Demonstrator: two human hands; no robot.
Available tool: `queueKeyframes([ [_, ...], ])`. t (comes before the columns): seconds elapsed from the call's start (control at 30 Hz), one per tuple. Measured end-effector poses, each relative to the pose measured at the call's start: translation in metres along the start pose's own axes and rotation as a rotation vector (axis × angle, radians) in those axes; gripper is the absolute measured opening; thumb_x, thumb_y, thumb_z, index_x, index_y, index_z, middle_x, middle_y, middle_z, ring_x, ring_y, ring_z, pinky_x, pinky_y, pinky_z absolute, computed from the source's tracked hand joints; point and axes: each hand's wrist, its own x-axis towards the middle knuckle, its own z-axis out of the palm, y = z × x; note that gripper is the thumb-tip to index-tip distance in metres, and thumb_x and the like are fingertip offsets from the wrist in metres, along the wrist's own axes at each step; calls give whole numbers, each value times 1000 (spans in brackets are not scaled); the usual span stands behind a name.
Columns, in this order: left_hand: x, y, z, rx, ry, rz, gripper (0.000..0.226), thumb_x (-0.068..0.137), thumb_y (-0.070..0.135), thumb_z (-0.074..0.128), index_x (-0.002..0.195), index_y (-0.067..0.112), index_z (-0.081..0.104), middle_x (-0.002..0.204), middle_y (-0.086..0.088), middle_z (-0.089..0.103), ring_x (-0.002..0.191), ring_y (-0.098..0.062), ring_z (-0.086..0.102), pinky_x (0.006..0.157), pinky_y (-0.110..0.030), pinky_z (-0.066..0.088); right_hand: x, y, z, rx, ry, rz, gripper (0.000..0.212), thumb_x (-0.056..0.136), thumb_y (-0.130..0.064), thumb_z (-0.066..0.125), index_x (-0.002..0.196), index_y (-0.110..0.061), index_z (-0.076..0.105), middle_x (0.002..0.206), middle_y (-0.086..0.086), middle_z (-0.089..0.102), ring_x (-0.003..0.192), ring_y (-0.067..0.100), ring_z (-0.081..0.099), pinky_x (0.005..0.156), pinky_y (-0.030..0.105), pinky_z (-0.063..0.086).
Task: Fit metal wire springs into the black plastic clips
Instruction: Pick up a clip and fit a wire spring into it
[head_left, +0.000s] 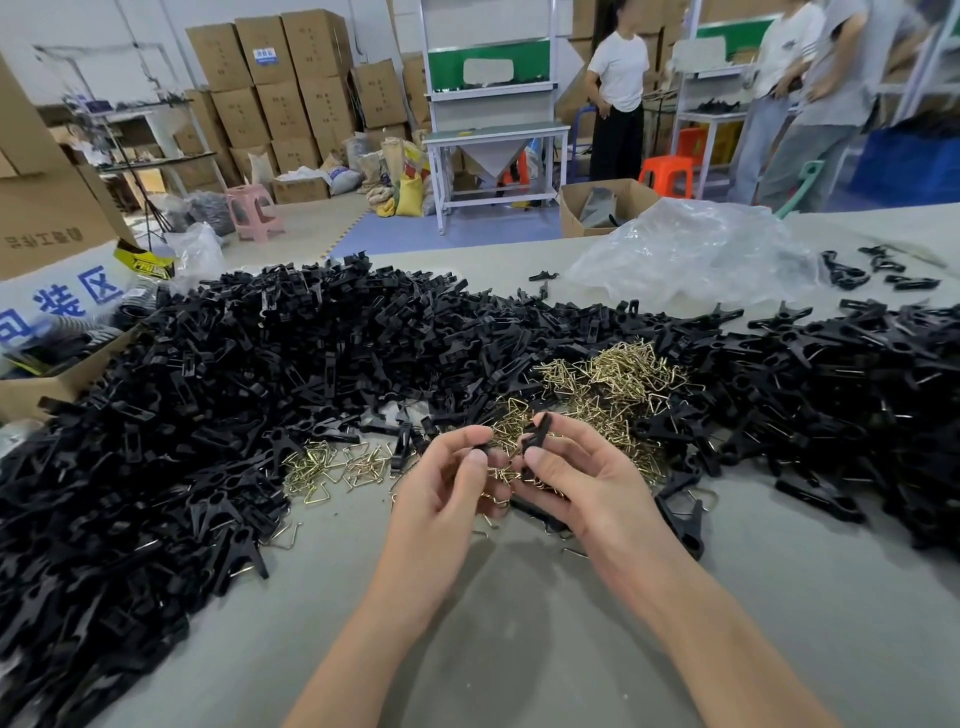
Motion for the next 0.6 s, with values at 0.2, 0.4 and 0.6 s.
queueKeyframes([
  [0.2,0,-2,0,108,-27,33,28,101,9,55,113,31,66,93,-1,76,79,-15,70,68,-21,55,-1,-1,0,-35,17,-51,29,77,-23,77,104,-33,77,110,5,76,104,24,74,83,25,59],
  [0.4,3,-3,-7,173,13,40,17,96,34,56,103,41,70,97,1,73,83,-18,70,71,-23,55,0,-1,-1,-79,59,-57,26,87,-10,76,99,-33,77,105,2,77,105,22,73,83,23,58],
  [0.6,0,-1,-4,237,-88,46,47,103,12,51,107,56,67,92,12,73,79,-5,65,78,-23,57,-4,-2,1,-203,11,-58,26,91,-9,74,105,-30,73,109,3,76,104,17,74,87,24,58],
])
